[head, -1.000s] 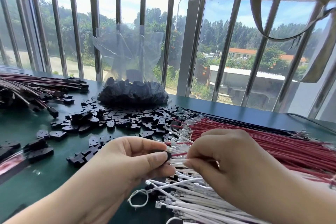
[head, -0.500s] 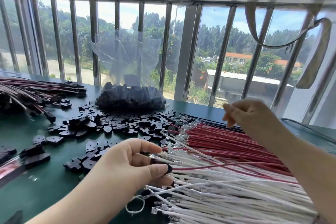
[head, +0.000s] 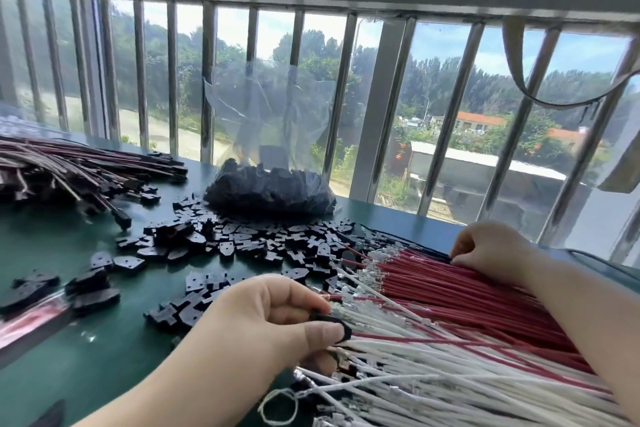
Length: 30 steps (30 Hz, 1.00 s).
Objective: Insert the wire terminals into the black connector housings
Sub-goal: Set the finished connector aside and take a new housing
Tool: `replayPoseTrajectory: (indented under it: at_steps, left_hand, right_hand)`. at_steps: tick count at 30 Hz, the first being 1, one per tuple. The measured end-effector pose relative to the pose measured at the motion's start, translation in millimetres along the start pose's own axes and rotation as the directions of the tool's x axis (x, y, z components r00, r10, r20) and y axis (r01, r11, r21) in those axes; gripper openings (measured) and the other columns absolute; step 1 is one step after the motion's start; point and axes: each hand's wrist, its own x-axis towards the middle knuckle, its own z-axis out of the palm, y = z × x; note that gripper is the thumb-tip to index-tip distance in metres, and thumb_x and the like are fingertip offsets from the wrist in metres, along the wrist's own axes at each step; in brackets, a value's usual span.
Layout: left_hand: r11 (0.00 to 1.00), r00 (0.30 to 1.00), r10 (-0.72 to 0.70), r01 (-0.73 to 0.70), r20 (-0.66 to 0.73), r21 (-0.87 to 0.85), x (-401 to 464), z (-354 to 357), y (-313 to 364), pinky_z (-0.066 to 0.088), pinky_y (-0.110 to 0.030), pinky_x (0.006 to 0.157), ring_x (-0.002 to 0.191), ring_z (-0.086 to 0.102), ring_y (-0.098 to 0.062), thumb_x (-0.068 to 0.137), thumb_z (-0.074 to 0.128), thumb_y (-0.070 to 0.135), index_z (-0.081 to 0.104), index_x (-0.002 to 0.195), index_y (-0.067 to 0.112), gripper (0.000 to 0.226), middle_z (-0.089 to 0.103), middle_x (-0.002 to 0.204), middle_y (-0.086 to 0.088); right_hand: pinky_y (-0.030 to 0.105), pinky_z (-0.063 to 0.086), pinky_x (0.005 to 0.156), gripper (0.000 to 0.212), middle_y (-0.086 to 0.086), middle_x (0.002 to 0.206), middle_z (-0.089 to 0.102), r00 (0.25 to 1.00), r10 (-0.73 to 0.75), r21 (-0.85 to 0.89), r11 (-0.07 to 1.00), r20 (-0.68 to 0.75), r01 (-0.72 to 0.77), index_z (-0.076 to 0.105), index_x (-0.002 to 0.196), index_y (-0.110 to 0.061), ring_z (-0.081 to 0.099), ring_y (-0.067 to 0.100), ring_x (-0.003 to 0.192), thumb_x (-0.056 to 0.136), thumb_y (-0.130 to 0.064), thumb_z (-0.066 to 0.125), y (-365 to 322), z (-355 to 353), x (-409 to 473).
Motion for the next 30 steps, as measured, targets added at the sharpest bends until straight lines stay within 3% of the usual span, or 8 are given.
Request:
replayPoseTrajectory:
  at_steps: [3,5,7,10,15,18,25,30]
  left_hand:
    - [1.0,1.0,0.021,-0.02,0.017,-0.01,1.6,-0.9,-1.0,0.053,-0.019,0.048,0.054,0.07,-0.02,0.037,0.08,0.019,0.074,0.068,0.016,0.032,0.074,0.067,-0.01]
    - [1.0,0.999,0.02,-0.019,0.042,-0.016,2.3,-4.7,-2.5,0.052,-0.016,0.051,0.059,0.071,-0.019,0.045,0.08,0.015,0.075,0.07,0.018,0.026,0.074,0.067,-0.01]
    - [1.0,0.998,0.01,-0.01,0.066,-0.003,3.3,-9.1,-5.0,0.05,-0.013,0.049,0.065,0.073,-0.02,0.06,0.079,0.006,0.076,0.072,0.015,0.015,0.074,0.07,-0.01]
    - [1.0,0.997,-0.001,0.002,0.078,-0.003,3.7,-12.0,-8.3,0.047,-0.012,0.043,0.066,0.073,-0.018,0.061,0.078,0.007,0.075,0.073,0.012,0.014,0.074,0.071,-0.013]
    - [0.997,0.992,0.069,-0.067,0.107,-0.023,-1.9,-8.2,-3.3,0.054,-0.018,0.057,0.071,0.073,-0.03,0.036,0.091,0.019,0.072,0.069,0.01,0.039,0.073,0.074,-0.019]
    - [0.991,0.985,0.125,-0.129,0.118,0.026,-3.4,-5.8,0.7,0.053,-0.017,0.054,0.068,0.073,-0.029,0.032,0.092,0.016,0.073,0.065,0.017,0.038,0.074,0.071,-0.015]
    - [0.985,0.982,0.152,-0.16,0.109,0.068,-3.4,-3.2,3.3,0.052,-0.017,0.052,0.066,0.073,-0.029,0.024,0.085,0.025,0.074,0.064,0.019,0.042,0.074,0.068,-0.013]
    - [0.984,0.981,0.158,-0.166,0.108,0.065,-6.3,-1.0,6.5,0.054,-0.02,0.053,0.062,0.072,-0.031,0.037,0.091,0.004,0.074,0.064,0.011,0.033,0.072,0.066,-0.019]
  right_hand:
    - [0.026,0.039,0.069,0.008,-0.002,0.084,0.068,0.985,-0.045,-0.056,0.998,-0.169,0.036,0.07,0.079,-0.02,0.058,0.013,0.077,0.085,-0.016,0.065,4.2,-7.8,-1.3]
    - [0.027,0.043,0.069,0.012,0.003,0.083,0.069,0.925,-0.056,0.123,0.986,-0.375,0.109,0.068,0.089,-0.014,0.064,0.017,0.077,0.089,-0.007,0.059,3.1,-17.7,-10.8]
    - [0.019,0.05,0.064,0.023,-0.002,0.082,0.07,0.835,0.037,0.37,0.907,-0.549,0.203,0.066,0.098,-0.021,0.064,0.003,0.067,0.093,-0.003,0.051,-8.4,-30.4,-32.7]
    - [0.004,0.038,0.043,0.037,-0.015,0.078,0.07,0.761,0.063,0.486,0.802,-0.646,0.347,0.07,0.089,-0.043,0.053,0.0,0.051,0.092,-0.009,0.055,-34.5,-46.8,-72.6]
    - [0.004,0.04,0.047,0.013,-0.018,0.069,0.068,0.909,-0.238,0.49,0.781,-0.341,0.388,0.071,0.076,-0.052,0.057,0.002,0.054,0.066,-0.06,0.069,-102.5,-58.5,-138.9]
    - [0.007,0.045,0.057,0.008,-0.022,0.068,0.067,0.947,-0.274,0.54,0.778,-0.169,0.321,0.07,0.069,-0.049,0.059,-0.002,0.058,0.062,-0.047,0.072,-122.9,-46.7,-151.8]
    - [0.005,0.041,0.06,0.01,-0.021,0.074,0.066,0.958,-0.257,0.599,0.75,-0.128,0.282,0.073,0.071,-0.041,0.058,-0.008,0.065,0.072,-0.031,0.074,-127.4,-38.3,-156.7]
    - [0.007,0.043,0.067,0.013,-0.023,0.076,0.064,0.944,-0.267,0.547,0.769,-0.196,0.331,0.072,0.072,-0.042,0.06,-0.005,0.073,0.072,-0.029,0.072,-128.7,-35.6,-158.9]
